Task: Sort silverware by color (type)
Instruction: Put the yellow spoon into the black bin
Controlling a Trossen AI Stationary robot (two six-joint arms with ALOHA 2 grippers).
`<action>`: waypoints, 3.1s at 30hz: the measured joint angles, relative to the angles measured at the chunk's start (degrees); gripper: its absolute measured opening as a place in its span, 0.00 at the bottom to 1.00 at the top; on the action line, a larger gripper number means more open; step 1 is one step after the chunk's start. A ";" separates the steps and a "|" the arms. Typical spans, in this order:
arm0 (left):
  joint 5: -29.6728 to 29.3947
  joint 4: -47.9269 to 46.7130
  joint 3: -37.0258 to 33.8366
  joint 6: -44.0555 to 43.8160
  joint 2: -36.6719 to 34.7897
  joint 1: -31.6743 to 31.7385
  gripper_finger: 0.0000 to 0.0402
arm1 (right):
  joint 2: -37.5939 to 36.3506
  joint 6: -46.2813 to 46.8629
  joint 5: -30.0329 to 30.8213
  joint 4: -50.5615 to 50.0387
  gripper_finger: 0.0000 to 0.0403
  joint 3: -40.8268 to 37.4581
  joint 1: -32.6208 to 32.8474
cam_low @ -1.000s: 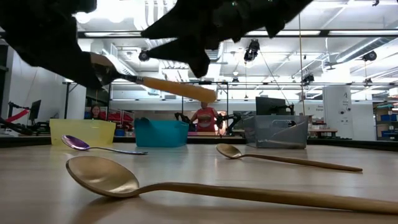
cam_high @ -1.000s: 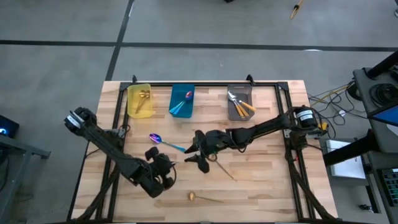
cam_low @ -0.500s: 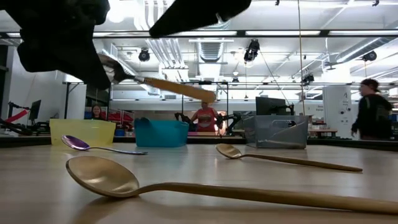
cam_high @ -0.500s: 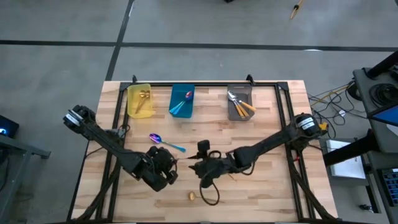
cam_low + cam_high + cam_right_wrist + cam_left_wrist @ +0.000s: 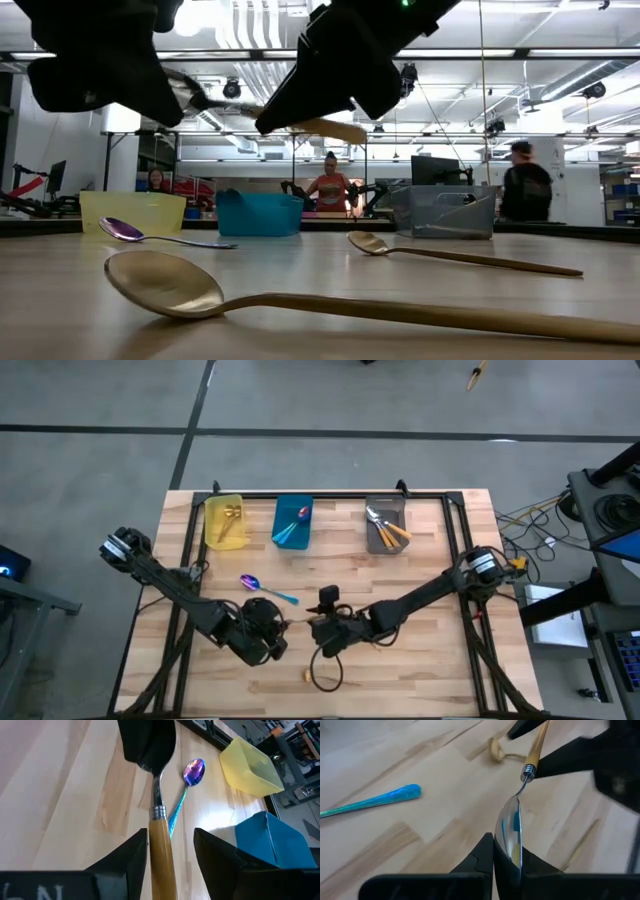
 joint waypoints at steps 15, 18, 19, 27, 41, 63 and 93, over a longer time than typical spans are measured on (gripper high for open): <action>-0.13 1.23 0.00 2.78 0.07 1.00 0.00 | 0.23 -0.16 -0.89 -0.78 0.11 0.01 0.02; -0.51 1.24 0.00 4.31 0.11 1.10 0.02 | 0.23 0.24 -1.30 -0.79 0.09 0.01 0.02; -0.60 1.29 0.00 4.93 0.11 1.13 0.03 | 0.23 0.62 -1.29 -0.83 0.09 0.01 0.00; -3.67 1.27 0.00 10.54 -0.15 1.46 0.11 | -0.09 6.56 -3.29 -3.62 0.09 -0.01 -1.36; -11.29 -9.78 0.02 29.23 -0.31 1.44 0.37 | -3.58 23.46 -19.83 -12.83 0.07 -0.01 -8.69; -46.31 -20.56 0.02 34.59 -0.66 5.21 0.41 | -26.40 43.05 -38.64 -55.40 0.07 -1.02 -48.32; -36.06 -2.44 0.02 34.68 -0.63 7.54 0.41 | -19.54 29.33 -40.76 -47.79 0.07 -10.45 -67.63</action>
